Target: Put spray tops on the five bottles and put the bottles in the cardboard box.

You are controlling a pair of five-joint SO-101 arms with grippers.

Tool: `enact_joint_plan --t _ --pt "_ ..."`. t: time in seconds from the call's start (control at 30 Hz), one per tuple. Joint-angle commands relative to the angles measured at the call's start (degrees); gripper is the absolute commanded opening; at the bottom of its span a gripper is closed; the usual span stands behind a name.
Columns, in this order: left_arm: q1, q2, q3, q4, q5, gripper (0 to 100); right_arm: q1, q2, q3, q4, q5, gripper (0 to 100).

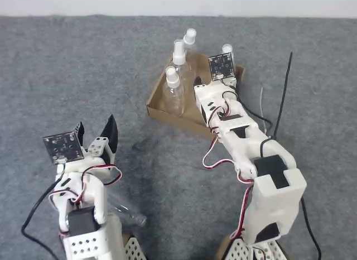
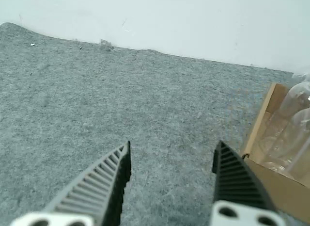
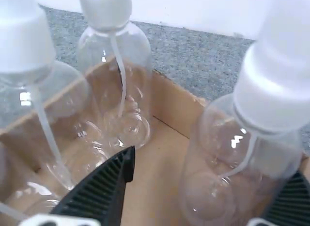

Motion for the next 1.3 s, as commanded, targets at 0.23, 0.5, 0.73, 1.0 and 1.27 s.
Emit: enact_joint_plan --t 0.23,0.5,0.73,1.0,1.27 --pt "-0.35 0.09 -0.48 -1.93 -0.53 26 0.84 -9.54 0.70 0.40 0.53 39.6" --pt "-0.35 0.09 -0.48 -1.93 -0.53 26 1.10 -10.07 1.41 0.40 0.53 39.6" --pt "-0.35 0.09 -0.48 -1.93 -0.53 26 1.19 -10.15 3.16 0.48 0.70 39.6" --pt "-0.35 0.09 -0.48 -1.93 -0.53 26 1.27 -14.90 3.43 10.33 0.62 39.6" --pt "-0.35 0.09 -0.48 -1.93 -0.53 26 1.27 -23.16 3.69 24.31 0.62 39.6"
